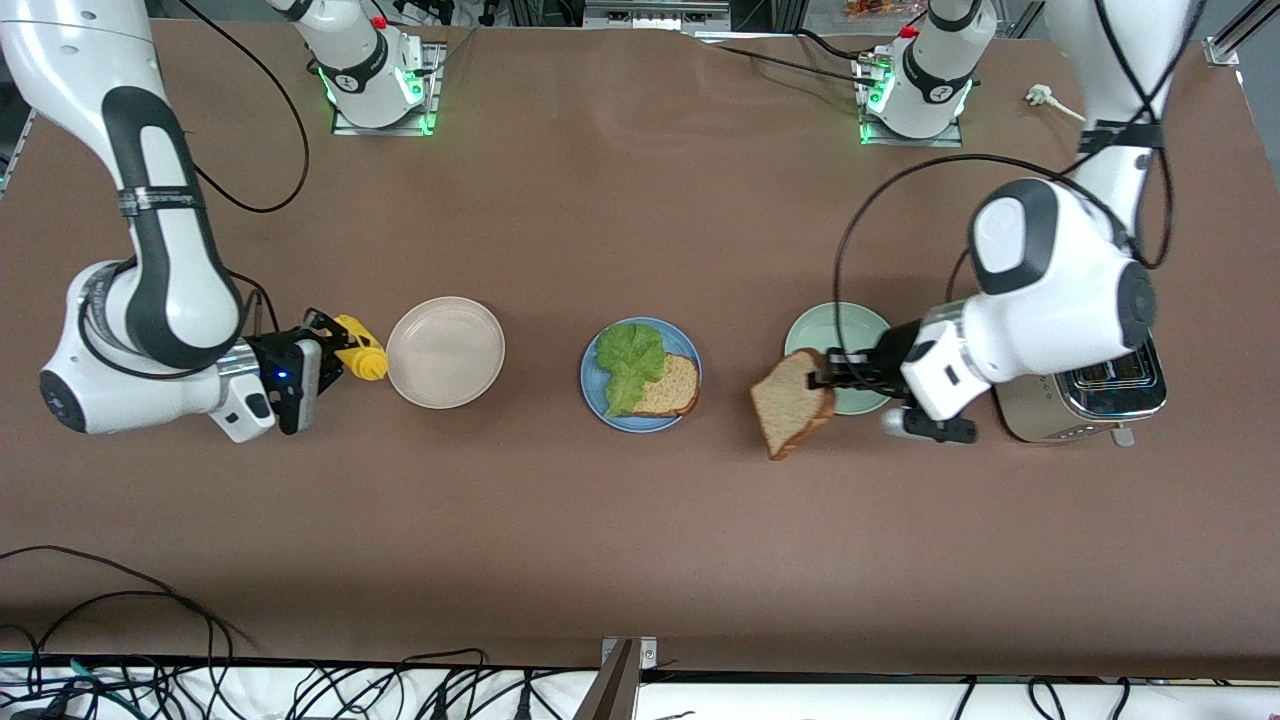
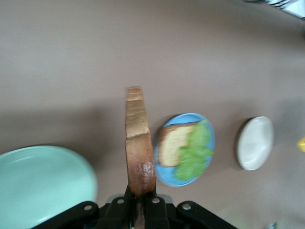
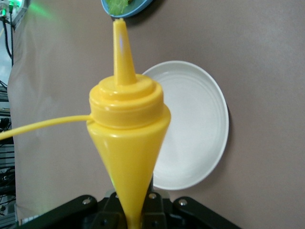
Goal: Make sandwich in blue plate with both arms
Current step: 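Carry the mustard toward the blue plate while the left gripper carries bread, then tilt the mustard bottle over the lettuce with the right gripper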
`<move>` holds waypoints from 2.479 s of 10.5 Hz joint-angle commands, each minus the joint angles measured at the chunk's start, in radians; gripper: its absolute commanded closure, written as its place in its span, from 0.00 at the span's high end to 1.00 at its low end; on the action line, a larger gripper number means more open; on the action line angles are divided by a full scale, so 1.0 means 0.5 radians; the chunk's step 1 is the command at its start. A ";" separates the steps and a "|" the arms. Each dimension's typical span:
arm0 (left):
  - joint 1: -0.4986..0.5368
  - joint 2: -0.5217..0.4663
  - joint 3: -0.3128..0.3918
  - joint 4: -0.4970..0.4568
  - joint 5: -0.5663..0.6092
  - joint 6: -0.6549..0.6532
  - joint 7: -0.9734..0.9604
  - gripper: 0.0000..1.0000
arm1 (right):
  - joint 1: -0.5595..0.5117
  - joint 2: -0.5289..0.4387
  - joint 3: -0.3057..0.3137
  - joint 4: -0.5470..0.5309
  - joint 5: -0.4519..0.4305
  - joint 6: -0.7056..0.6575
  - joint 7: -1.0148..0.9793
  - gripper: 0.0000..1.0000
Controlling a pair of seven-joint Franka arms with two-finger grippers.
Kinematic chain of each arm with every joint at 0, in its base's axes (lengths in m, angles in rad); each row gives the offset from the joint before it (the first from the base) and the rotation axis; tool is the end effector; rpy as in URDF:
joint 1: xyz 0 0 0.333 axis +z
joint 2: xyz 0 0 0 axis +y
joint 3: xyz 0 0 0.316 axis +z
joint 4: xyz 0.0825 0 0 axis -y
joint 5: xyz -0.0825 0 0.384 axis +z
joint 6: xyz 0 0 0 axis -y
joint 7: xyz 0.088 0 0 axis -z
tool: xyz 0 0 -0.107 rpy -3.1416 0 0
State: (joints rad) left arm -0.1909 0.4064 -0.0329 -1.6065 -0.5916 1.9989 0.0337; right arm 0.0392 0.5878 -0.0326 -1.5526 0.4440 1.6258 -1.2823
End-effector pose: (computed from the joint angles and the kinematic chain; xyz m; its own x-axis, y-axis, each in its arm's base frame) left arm 0.6503 -0.1800 0.4026 0.9979 -0.0166 -0.0632 0.0185 -0.8556 0.5173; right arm 0.6405 0.0507 0.2838 0.4584 0.8682 0.1900 0.7694 -0.2807 -0.5737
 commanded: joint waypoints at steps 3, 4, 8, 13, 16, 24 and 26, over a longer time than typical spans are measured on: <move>0.157 -0.251 0.105 -0.005 0.792 -0.491 0.055 0.00 | 0.387 0.002 -0.002 0.300 -0.356 -0.015 0.686 0.08; 0.161 -0.276 0.148 -0.005 0.860 -0.570 0.055 0.00 | 0.494 0.003 -0.005 0.347 -0.470 -0.009 0.848 0.08; 0.290 -0.322 0.225 0.001 1.140 -0.746 0.257 0.00 | 0.924 0.021 -0.005 0.424 -1.004 0.009 1.486 0.09; 0.329 -0.362 0.231 -0.002 1.306 -0.795 0.399 0.00 | 1.347 0.149 -0.011 0.506 -1.666 0.126 1.761 0.09; 0.333 -0.359 0.231 0.001 1.306 -0.795 0.396 0.00 | 1.529 0.226 -0.015 0.543 -2.010 0.105 1.840 0.09; 0.330 -0.343 0.228 0.016 1.303 -0.792 0.402 0.00 | 1.885 0.438 -0.021 0.537 -2.781 -0.079 1.923 0.09; 0.330 -0.343 0.225 0.019 1.303 -0.789 0.402 0.00 | 1.885 0.447 -0.021 0.537 -2.848 -0.079 1.914 0.09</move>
State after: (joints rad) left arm -0.0276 0.2441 0.0833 -1.6017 0.0312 1.6143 0.2162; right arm 0.9717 0.7898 -0.0316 -1.3192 -0.9329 1.6128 -0.3203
